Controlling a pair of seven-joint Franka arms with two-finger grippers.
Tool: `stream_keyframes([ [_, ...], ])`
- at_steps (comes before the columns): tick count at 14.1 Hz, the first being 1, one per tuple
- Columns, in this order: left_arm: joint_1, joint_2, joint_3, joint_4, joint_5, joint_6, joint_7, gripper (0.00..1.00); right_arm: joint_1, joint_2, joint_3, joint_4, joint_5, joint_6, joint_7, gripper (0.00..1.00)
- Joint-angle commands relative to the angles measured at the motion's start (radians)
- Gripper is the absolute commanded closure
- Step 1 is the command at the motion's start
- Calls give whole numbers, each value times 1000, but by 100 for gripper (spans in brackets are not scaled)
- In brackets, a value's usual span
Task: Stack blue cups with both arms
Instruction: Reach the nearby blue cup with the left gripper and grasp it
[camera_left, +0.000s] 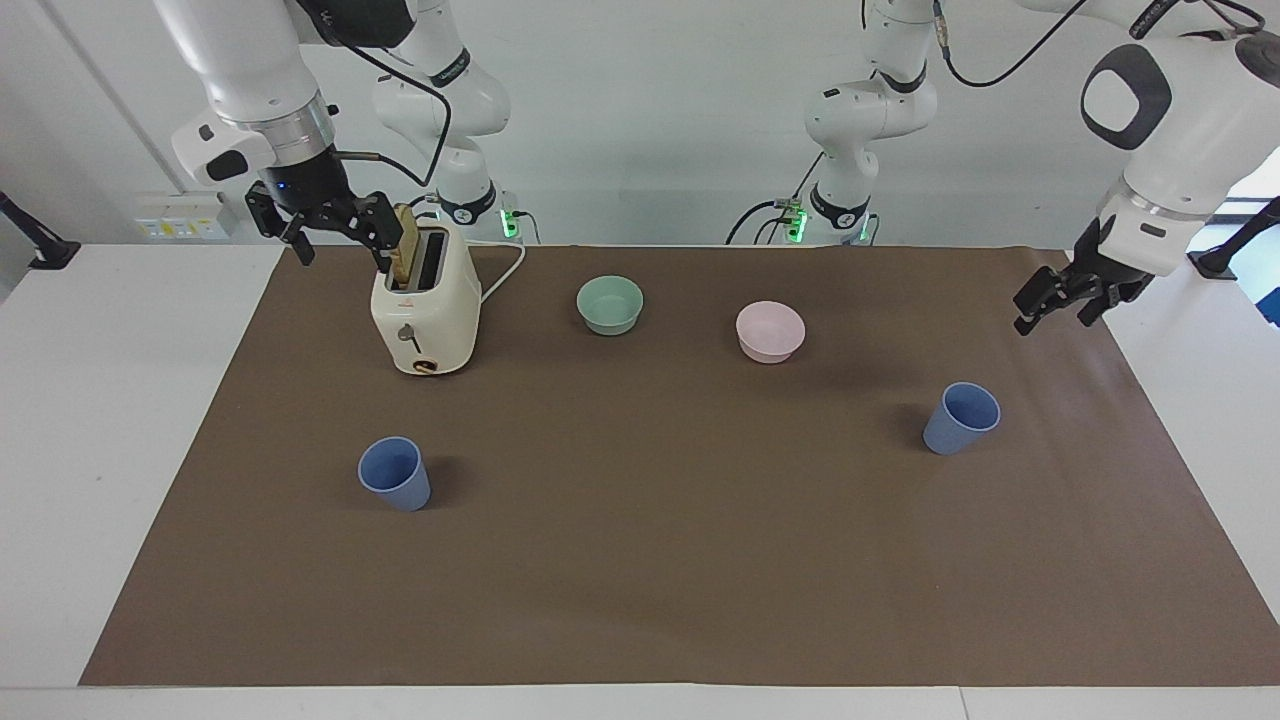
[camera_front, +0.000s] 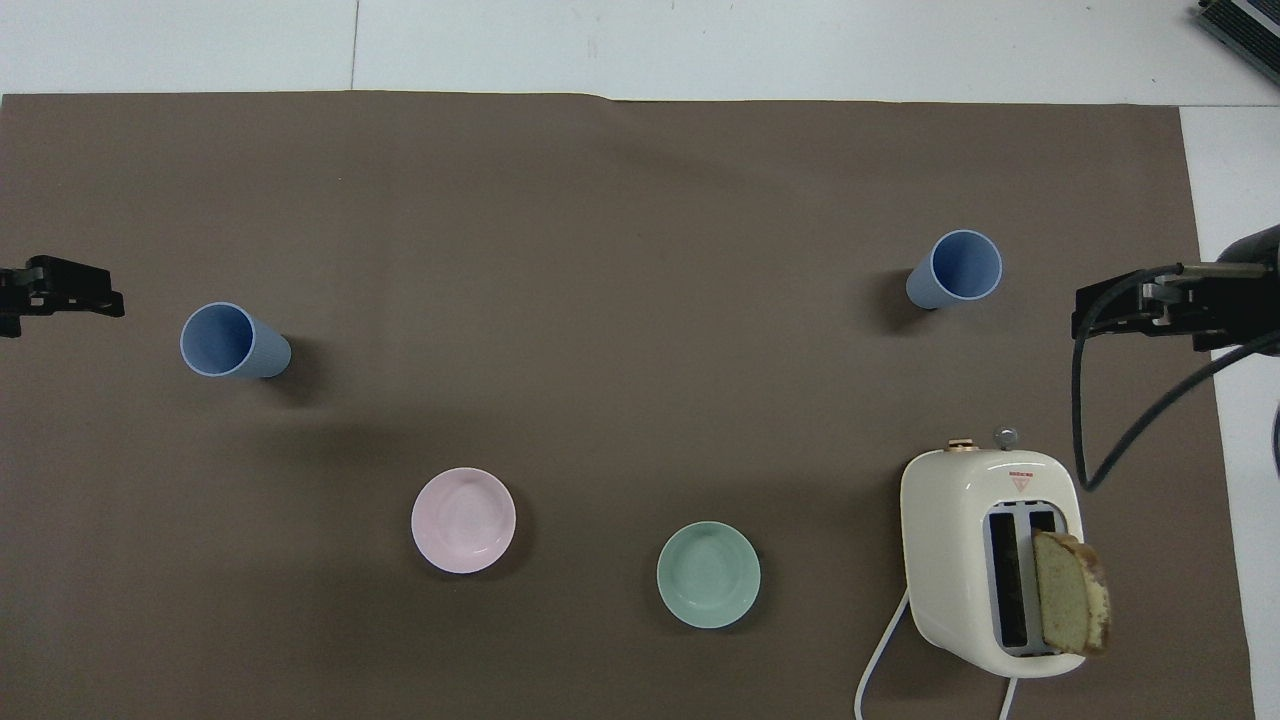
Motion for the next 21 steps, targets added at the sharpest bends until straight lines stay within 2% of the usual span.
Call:
stream_keyframes([
  [1,6,62,-10,-8,-25,70,-91,0,-13,10,7,18,4,-10,-21,0],
  [5,8,122,-10,-45,-42,103,-88,0,-13,10,7,18,4,-4,-22,0],
  [7,9,118,-9,-101,-42,167,-77,0,-13,10,7,19,6,-4,-22,0],
  [16,23,122,-9,-250,-42,293,-4,0,-13,10,6,19,4,-4,-24,0],
  [17,23,116,-9,-266,-42,308,-4,5,-13,10,6,18,4,-4,-25,0],
  [18,23,116,-9,-266,-42,308,-5,56,-15,11,6,18,4,-1,-25,0],
  [19,20,118,-10,-266,-42,311,-4,89,-15,11,6,18,4,2,-25,0],
  [20,10,119,-9,-261,-42,311,-5,100,-15,11,6,18,4,2,-25,0],
  [21,8,121,-10,-257,-40,311,-4,100,-15,11,6,19,4,5,-27,0],
])
